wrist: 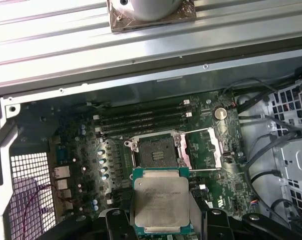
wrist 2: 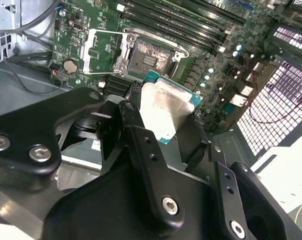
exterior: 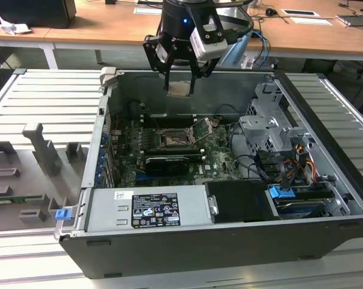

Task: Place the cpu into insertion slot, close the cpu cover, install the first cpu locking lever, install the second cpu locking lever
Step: 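Place the cpu into insertion slot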

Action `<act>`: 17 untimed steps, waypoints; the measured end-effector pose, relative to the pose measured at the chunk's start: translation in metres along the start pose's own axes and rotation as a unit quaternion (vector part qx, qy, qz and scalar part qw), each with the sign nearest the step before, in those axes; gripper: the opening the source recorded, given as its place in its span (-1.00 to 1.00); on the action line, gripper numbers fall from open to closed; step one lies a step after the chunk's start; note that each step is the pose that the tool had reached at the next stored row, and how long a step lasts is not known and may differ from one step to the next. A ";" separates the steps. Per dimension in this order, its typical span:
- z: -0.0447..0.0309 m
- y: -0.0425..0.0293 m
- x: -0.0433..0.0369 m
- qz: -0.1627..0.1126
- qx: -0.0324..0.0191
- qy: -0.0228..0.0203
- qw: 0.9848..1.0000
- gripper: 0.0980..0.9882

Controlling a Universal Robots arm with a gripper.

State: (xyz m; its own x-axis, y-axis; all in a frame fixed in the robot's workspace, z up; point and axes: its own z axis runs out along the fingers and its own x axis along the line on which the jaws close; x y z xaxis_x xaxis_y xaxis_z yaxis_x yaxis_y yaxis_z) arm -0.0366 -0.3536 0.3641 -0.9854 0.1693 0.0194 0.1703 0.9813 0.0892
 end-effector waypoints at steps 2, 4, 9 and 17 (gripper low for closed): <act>0.0009 -0.0001 0.0000 0.000 0.000 0.000 1.000 -0.04; 0.0019 -0.0002 0.0000 0.000 0.000 0.000 1.000 -0.04; 0.0031 -0.0003 -0.0001 0.000 0.000 0.000 1.000 -0.04; 0.0036 -0.0003 -0.0001 0.011 0.000 -0.001 1.000 -0.04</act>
State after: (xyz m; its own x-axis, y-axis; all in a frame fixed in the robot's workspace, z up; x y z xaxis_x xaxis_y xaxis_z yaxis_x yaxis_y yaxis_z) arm -0.0366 -0.3535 0.3604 -0.9814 0.1912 0.0194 0.1922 0.9773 0.0892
